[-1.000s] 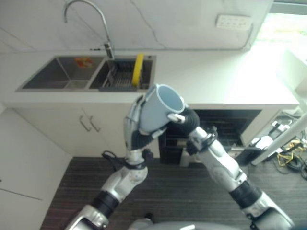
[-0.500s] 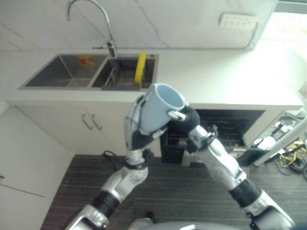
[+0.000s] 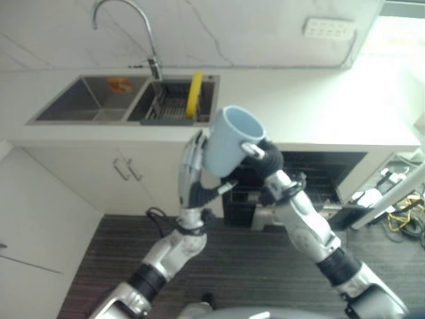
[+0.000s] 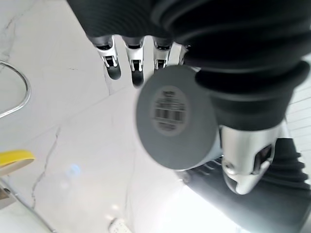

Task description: Place the dishes in the dishwasher.

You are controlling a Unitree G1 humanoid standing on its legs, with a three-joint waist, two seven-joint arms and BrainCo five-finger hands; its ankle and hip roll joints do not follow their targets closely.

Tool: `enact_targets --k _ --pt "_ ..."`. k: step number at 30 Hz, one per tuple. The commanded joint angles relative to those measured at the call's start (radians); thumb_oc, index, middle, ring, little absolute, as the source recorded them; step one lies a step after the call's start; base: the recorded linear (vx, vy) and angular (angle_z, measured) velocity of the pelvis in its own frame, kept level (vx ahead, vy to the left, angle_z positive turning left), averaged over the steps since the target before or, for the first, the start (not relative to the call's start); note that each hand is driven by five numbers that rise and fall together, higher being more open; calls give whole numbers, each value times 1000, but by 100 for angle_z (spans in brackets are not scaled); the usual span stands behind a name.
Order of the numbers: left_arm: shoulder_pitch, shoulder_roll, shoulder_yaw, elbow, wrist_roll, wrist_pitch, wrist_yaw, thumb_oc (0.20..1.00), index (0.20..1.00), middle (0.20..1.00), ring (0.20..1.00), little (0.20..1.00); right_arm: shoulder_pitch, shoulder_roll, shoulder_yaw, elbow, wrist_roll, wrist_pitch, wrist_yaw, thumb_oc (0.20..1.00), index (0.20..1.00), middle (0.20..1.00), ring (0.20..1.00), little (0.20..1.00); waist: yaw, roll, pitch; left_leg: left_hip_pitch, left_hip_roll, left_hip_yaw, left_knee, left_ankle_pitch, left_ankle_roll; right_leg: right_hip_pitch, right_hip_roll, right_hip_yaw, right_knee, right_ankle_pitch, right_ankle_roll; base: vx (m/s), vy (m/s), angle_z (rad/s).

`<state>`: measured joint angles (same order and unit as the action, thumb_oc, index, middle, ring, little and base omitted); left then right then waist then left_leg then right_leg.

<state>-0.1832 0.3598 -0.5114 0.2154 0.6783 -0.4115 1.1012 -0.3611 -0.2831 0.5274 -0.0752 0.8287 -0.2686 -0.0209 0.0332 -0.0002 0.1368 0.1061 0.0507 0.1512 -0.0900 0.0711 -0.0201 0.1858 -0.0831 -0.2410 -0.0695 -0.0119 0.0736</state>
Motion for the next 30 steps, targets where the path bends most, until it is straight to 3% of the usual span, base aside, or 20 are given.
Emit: enact_targets --k 1,7,9,11,13,14,16,17,18,19,21,24,27,30 --pt "-87 2 -19 48 -18 1 39 1000 1000 1000 1000 1000 -78 45 -60 -54 36 -93 -23 200 200 200 200 200 19 -29 23 43 -3 -22 57 -170 12 -47 -61 -6 106 -68 42 25 59 -3" --pt "-50 13 11 47 -46 2 35 1000 1000 1000 1000 1000 -19 33 -124 -61 37 -170 -47 200 200 200 200 200 3 -26 28 43 -17 -13 91 -195 32 -61 -69 20 135 -72 47 17 85 -7" --pt "-26 19 22 36 -110 -20 -44 1000 1000 1000 1000 1000 2 23 -149 -74 34 -189 -26 200 200 200 200 200 -2 -24 35 32 -22 7 136 -213 46 -81 -77 18 191 -89 49 -22 159 -15" --pt "-20 29 14 23 -163 -7 -144 1000 1000 1000 1000 1000 12 11 -178 -96 21 -207 -16 200 200 200 200 200 -9 -12 58 8 -17 24 162 -222 73 -137 -72 6 364 -118 51 -102 177 -26" --pt "-41 49 2 30 -210 28 -216 1000 1000 1000 1000 1000 22 1 -194 -112 17 -225 -15 200 200 200 200 200 -25 -1 89 -9 -15 -1 176 -222 96 -258 -73 58 606 -83 74 -124 59 -33" --pt "-52 56 -2 41 -247 34 -244 1000 1000 1000 1000 1000 29 -3 -200 -113 24 -227 -11 200 200 200 200 200 -30 -2 97 -14 -16 -13 182 -221 97 -286 -78 76 637 -70 75 -63 -92 -10" --pt "-65 55 3 72 -329 9 -277 1000 1000 1000 1000 1000 48 -6 -217 -100 52 -246 26 200 200 200 200 200 -36 -14 104 -16 -13 -37 193 -226 86 -280 -101 94 543 -48 70 51 -333 42" --pt "-64 53 13 85 -327 0 -276 1000 1000 1000 1000 1000 58 -7 -235 -91 67 -261 56 200 200 200 200 200 -40 -27 106 -10 -2 -47 204 -237 67 -264 -144 102 421 -8 77 161 -811 63" --pt "-55 58 14 113 -328 -13 -248 1000 1000 1000 1000 1000 32 -24 -265 -82 104 -241 78 200 200 200 200 200 -51 -32 114 18 47 -63 199 -247 33 -271 -189 159 351 45 113 222 -1012 48" --pt "-40 54 18 119 -347 -10 -237 1000 1000 1000 1000 1000 -2 -40 -290 -73 121 -181 61 200 200 200 200 200 -45 -27 105 5 106 -58 200 -213 -14 -216 -159 117 327 -59 112 155 -900 28" --pt "-26 54 38 98 -385 -13 -227 1000 1000 1000 1000 1000 -44 -54 -273 -55 131 -153 60 200 200 200 200 200 -37 -20 107 -24 167 -56 202 -169 -46 -220 -126 102 369 -129 76 9 -462 42" --pt "-38 55 59 100 -368 -17 -260 1000 1000 1000 1000 1000 -61 -64 -254 -71 115 -140 33 200 200 200 200 200 -41 -15 112 -48 231 -52 197 -126 -67 -229 -80 87 415 -181 32 -41 -351 34" --pt "-32 54 62 113 -357 -33 -297 1000 1000 1000 1000 1000 -48 -75 -251 -79 111 -130 7 200 200 200 200 200 -48 -12 108 -70 250 -45 223 -100 -79 -215 -59 66 403 -185 0 -25 -249 40" --pt "-10 56 52 109 -322 -43 -349 1000 1000 1000 1000 1000 -26 -83 -256 -65 -16 -138 -13 200 200 200 200 200 -48 4 104 -110 220 -46 256 -62 -87 -176 -46 41 349 -173 -22 50 -55 23"
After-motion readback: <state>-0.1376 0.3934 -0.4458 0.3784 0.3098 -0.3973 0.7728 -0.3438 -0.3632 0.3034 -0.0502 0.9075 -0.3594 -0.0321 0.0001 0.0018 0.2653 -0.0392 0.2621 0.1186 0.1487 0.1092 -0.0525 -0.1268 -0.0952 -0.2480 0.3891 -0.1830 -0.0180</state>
